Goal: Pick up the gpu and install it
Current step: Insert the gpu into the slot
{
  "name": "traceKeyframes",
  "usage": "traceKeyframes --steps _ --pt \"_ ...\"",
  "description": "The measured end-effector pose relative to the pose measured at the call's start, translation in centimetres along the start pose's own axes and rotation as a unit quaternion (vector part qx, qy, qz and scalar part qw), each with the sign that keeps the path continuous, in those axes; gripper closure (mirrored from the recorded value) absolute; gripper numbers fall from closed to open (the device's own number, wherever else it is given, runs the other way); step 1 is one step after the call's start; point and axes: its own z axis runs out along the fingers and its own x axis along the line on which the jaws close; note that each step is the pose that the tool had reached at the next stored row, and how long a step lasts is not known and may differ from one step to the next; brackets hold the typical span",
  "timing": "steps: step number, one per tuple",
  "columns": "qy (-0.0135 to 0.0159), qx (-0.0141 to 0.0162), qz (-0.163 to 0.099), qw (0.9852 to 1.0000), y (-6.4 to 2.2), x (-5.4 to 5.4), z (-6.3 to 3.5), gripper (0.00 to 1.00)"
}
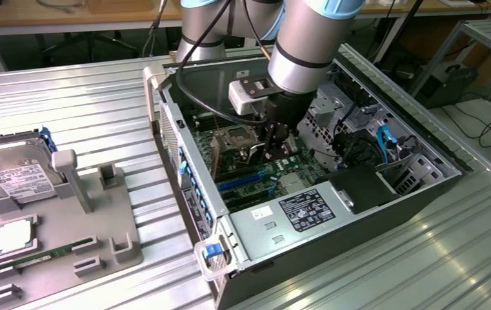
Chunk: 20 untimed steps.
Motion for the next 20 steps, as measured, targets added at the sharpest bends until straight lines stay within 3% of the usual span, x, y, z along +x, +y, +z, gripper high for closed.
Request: traceKeyframes --steps 2,5,20 --pt "0.0020 -0.0001 0.000 1.0000 0.21 0.0 0.25 0.73" --pt "0.0103 0.0000 0.000 0.9999 0.37 0.0 0.43 0.73" --pt "0.0108 -0.0001 0.000 0.9999 1.71 0.1 1.32 0.73"
